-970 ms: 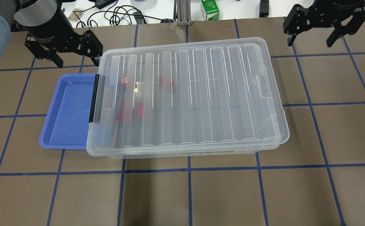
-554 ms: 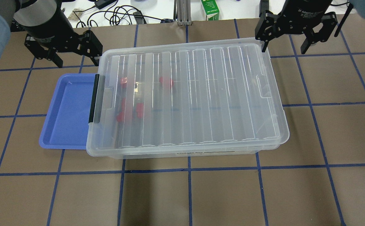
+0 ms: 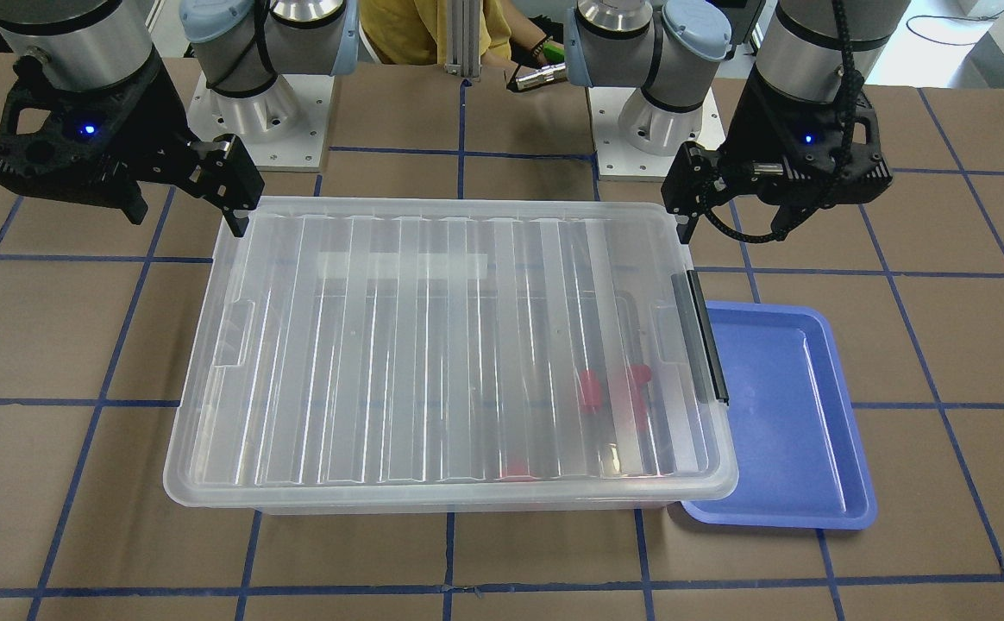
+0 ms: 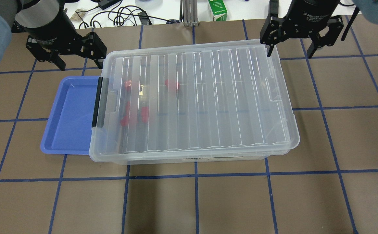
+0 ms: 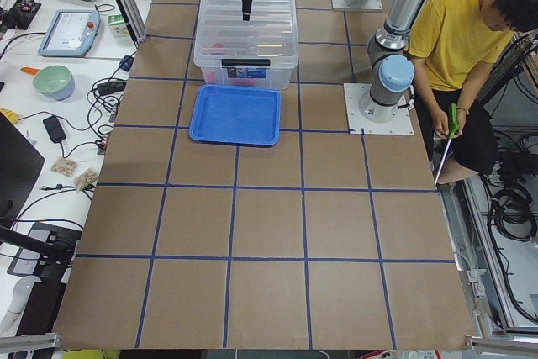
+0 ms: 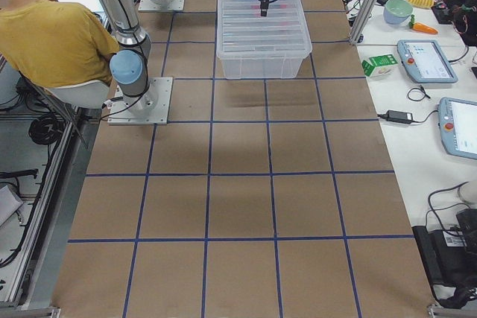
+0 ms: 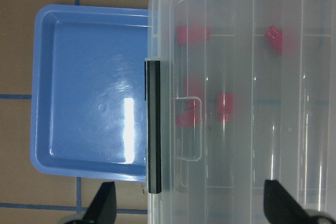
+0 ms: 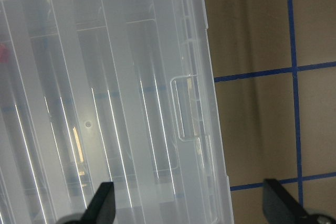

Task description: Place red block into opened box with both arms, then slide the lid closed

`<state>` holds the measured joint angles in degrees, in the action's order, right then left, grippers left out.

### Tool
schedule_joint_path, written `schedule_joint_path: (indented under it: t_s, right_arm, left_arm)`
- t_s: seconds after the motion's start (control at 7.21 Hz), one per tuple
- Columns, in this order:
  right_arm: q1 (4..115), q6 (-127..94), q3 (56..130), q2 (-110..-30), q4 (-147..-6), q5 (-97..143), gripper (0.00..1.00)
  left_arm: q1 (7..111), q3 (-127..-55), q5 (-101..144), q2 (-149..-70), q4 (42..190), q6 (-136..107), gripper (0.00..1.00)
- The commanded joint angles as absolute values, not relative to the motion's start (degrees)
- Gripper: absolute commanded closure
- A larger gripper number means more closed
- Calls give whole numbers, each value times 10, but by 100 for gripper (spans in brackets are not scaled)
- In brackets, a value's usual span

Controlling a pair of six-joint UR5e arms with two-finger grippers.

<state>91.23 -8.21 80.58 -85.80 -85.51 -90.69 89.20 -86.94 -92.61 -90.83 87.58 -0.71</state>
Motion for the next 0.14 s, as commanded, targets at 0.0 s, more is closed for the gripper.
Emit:
schedule_joint_path:
  t_s: [0.0]
  right_arm:
    - [912, -80, 806, -858, -854, -911, 0]
  left_arm:
    - [892, -869, -925, -913, 873, -9, 0]
